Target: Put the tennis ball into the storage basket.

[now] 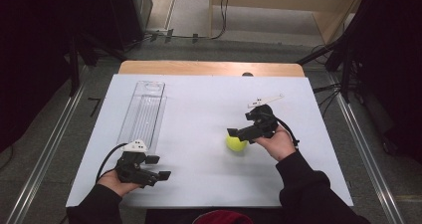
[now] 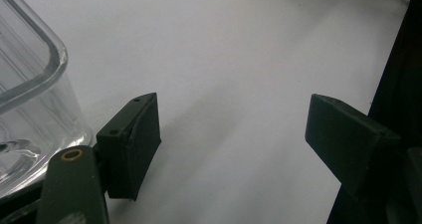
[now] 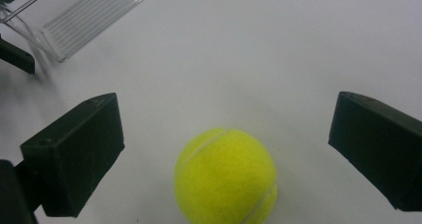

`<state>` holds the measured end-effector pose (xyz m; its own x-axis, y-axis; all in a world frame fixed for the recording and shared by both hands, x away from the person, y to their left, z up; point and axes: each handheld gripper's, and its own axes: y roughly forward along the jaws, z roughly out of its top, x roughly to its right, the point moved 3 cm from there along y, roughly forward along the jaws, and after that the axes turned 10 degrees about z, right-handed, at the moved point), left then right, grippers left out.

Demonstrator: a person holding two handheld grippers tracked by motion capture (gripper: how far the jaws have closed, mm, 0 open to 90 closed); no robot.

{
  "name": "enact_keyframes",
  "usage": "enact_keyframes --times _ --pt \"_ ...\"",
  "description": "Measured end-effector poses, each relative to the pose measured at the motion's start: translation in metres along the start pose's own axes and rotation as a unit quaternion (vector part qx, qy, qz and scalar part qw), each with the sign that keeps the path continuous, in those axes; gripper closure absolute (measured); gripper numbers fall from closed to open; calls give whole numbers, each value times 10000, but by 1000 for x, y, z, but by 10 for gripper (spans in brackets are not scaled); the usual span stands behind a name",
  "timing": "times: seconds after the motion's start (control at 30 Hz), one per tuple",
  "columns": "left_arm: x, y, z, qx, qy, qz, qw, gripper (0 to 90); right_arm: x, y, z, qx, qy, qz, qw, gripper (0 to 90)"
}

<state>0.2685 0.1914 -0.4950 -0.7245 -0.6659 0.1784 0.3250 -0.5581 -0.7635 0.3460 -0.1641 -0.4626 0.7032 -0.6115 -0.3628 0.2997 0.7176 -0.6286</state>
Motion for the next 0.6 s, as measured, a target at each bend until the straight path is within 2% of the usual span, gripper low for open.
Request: enact_keyframes --times 0.6 --pt "0 -1 0 -10 23 -5 10000 224 1 10 -5 -163 99 -52 9998 0"
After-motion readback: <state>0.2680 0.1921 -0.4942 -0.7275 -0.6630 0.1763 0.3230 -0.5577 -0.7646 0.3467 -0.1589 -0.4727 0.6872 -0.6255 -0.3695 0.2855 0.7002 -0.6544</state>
